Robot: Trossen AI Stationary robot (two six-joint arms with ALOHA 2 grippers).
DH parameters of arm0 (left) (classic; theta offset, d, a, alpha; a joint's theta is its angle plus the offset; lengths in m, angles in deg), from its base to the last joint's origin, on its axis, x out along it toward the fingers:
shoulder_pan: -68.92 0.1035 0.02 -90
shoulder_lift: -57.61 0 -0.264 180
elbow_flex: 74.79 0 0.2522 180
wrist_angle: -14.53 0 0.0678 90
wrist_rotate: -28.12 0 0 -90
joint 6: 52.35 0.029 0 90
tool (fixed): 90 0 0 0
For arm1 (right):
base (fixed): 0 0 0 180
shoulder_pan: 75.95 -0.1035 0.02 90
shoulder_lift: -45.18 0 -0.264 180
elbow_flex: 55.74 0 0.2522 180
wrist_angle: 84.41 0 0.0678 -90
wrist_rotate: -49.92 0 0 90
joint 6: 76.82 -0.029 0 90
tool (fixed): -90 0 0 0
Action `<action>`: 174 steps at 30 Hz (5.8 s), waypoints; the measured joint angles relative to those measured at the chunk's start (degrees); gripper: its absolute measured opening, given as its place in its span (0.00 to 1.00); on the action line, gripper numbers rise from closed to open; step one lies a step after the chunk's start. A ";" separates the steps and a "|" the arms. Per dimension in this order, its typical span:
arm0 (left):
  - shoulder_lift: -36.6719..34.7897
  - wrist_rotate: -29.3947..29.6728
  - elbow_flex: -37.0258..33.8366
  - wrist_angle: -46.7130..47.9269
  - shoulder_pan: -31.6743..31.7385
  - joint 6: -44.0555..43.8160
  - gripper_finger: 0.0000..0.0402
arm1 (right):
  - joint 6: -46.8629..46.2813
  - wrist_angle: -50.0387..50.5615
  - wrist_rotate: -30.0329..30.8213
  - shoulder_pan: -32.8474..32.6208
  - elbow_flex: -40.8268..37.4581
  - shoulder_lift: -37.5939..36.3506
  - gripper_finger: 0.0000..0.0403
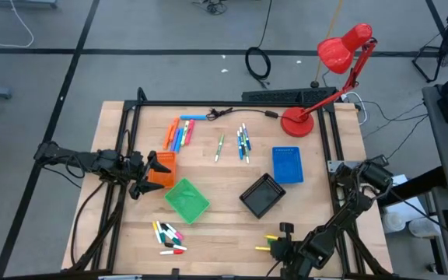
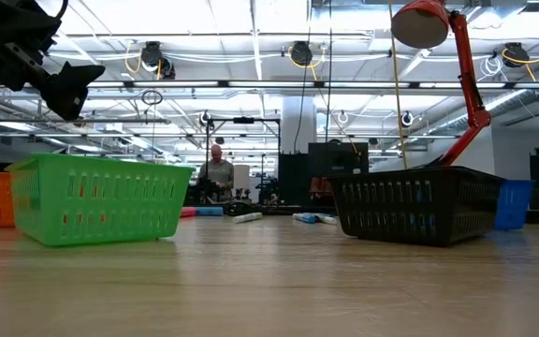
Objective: Pick & Place Markers
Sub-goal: Put the bottom yellow pen into the blue basket, then put the green pen into the blue basket
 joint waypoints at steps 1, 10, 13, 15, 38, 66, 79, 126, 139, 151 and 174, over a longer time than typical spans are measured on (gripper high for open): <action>0.00 0.00 0.00 -0.02 0.01 -0.01 0.77 | 0.06 -0.10 0.19 0.16 0.05 -1.17 0.06; 0.00 0.00 0.00 0.00 0.02 0.00 0.77 | 2.01 -0.27 2.98 1.53 0.22 -9.24 0.05; 0.00 0.00 0.00 -0.01 0.01 -0.01 0.77 | 2.06 0.03 5.36 2.31 0.22 -11.81 0.05; 0.00 0.00 0.00 -0.02 0.00 0.00 0.77 | 1.42 0.08 7.09 3.21 0.28 -13.83 0.05; 0.00 0.00 0.00 0.00 0.02 0.00 0.77 | -10.87 34.77 10.95 21.22 0.33 -27.99 0.05; 0.00 -0.02 0.00 0.00 0.00 -0.02 0.77 | -8.87 20.61 4.69 41.41 -29.70 -46.86 0.06; 0.00 0.00 0.00 -0.02 0.01 -0.01 0.77 | -3.21 14.92 4.81 41.61 -30.29 -47.32 0.19; 0.00 0.00 0.00 0.00 0.00 0.00 0.77 | -2.99 16.17 -11.22 -0.88 17.31 -0.34 0.49; 0.00 0.00 0.00 0.00 0.01 -0.02 0.77 | -7.98 17.76 -14.61 -0.68 7.88 1.20 0.41; 0.00 0.00 0.00 0.00 0.01 -0.01 0.77 | -8.01 12.07 -14.19 -0.68 1.32 0.73 0.40; 0.00 0.00 0.00 0.00 0.00 -0.02 0.77 | -11.02 12.56 -12.92 -0.68 -0.74 1.02 0.12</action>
